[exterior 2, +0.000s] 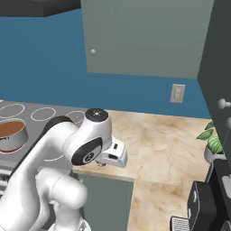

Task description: Pick up the sugar cube(s) and place them in the saucepan with hot chocolate.

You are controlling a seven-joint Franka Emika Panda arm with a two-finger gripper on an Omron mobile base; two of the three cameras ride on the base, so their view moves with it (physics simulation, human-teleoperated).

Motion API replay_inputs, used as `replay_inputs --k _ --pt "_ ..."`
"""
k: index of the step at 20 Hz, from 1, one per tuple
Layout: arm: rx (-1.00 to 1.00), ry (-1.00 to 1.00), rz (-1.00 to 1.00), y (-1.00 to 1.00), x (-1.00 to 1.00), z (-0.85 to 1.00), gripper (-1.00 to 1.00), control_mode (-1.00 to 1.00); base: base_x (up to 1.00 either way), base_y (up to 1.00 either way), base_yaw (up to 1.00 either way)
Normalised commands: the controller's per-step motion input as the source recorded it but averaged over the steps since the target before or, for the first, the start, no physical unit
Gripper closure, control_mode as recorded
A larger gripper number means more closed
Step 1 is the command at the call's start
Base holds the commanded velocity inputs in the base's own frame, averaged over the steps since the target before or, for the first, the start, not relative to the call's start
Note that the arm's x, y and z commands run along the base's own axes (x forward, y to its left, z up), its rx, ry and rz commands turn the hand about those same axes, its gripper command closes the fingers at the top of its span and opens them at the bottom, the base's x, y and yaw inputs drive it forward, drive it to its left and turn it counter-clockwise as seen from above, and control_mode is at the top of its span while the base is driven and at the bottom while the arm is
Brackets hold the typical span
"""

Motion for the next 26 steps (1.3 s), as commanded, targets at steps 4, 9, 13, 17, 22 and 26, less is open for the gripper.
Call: replay_inputs --k 4,9,13,17,22,26 --pt "0.0 0.0 0.18 0.96 0.15 0.21 1.0 -1.0 0.0 0.0 0.0" --pt "0.0 0.0 0.17 1.0 0.21 0.31 1.0 -1.0 0.0 0.0 0.0" --pt "0.0 -0.02 0.16 1.0 0.31 0.45 1.0 -1.0 0.0 0.0 0.0" --pt "0.0 0.0 0.17 1.0 0.39 0.44 1.0 -1.0 0.0 0.0 0.0" --pt "0.0 0.0 0.18 1.0 0.5 0.26 1.0 -1.0 0.0 0.0 0.0" --pt "0.0 0.0 0.16 1.0 0.67 0.0 1.0 -1.0 0.0 0.0 0.0"
